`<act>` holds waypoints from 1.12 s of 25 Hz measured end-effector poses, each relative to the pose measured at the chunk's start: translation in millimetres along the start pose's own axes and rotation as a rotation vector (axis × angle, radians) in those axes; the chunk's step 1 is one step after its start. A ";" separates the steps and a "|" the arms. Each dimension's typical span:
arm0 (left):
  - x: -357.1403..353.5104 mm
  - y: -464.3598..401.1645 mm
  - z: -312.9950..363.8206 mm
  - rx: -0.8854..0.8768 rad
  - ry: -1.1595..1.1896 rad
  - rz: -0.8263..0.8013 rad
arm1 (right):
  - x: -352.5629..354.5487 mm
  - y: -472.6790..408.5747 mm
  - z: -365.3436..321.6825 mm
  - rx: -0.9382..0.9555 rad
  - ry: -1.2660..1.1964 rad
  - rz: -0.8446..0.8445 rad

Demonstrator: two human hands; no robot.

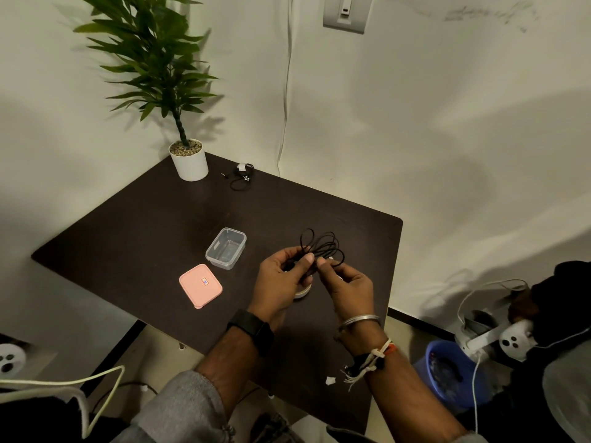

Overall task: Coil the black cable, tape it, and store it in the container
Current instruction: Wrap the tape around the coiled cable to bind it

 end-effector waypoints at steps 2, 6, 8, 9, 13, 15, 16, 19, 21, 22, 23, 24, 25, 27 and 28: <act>-0.5 0.8 0.1 0.023 0.033 -0.013 | 3.2 0.2 0.9 -0.001 -0.008 0.004; -1.7 2.1 1.3 0.047 0.007 -0.055 | 7.4 -1.9 -1.0 0.030 -0.012 -0.007; -2.1 2.8 0.8 0.062 0.009 -0.065 | 7.3 -2.9 -2.3 0.043 -0.026 -0.029; -2.5 2.9 0.3 0.065 0.015 -0.066 | 7.0 -2.7 -2.5 0.044 -0.029 -0.042; -2.6 2.6 -2.2 0.075 0.029 -0.068 | 7.6 -2.5 -1.3 0.061 -0.003 -0.052; -1.4 1.8 -2.7 0.073 0.030 -0.064 | 7.9 -2.4 -2.0 0.073 0.043 -0.065; -0.7 0.9 -2.5 0.066 0.029 -0.062 | 7.2 -1.8 -2.7 0.081 0.070 -0.085; -0.2 -1.0 -2.5 0.056 -0.002 -0.079 | 3.9 0.1 -4.3 0.095 0.099 -0.153; -0.9 -1.4 -4.3 0.063 -0.029 -0.105 | 3.6 -1.0 -4.8 0.089 0.106 -0.149; -0.4 -1.3 -5.3 0.068 -0.031 -0.109 | 4.1 -2.0 -5.1 0.089 0.114 -0.142; 0.4 -1.2 -5.9 0.073 -0.027 -0.110 | 5.1 -3.2 -5.4 0.090 0.121 -0.132; 1.1 -0.8 -6.1 0.081 -0.025 -0.114 | 6.3 -4.0 -6.0 0.092 0.130 -0.120; 1.3 -0.5 -5.8 0.089 -0.031 -0.122 | 7.6 -4.6 -6.7 0.097 0.144 -0.107; 0.8 -0.1 -3.8 0.103 -0.077 -0.140 | 9.5 -4.9 -7.6 0.111 0.171 -0.091; 0.1 0.2 -2.4 0.105 -0.110 -0.142 | 10.1 -4.9 -8.0 0.115 0.186 -0.085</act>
Point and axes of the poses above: each hand's wrist, its own y-axis away from the middle knuckle, its own x-axis out of the back of the hand, z = x × y, the point moved 5 cm from there along -y, towards the middle knuckle, and after that the axes turned 7 degrees about -z, right-handed, at the moved point
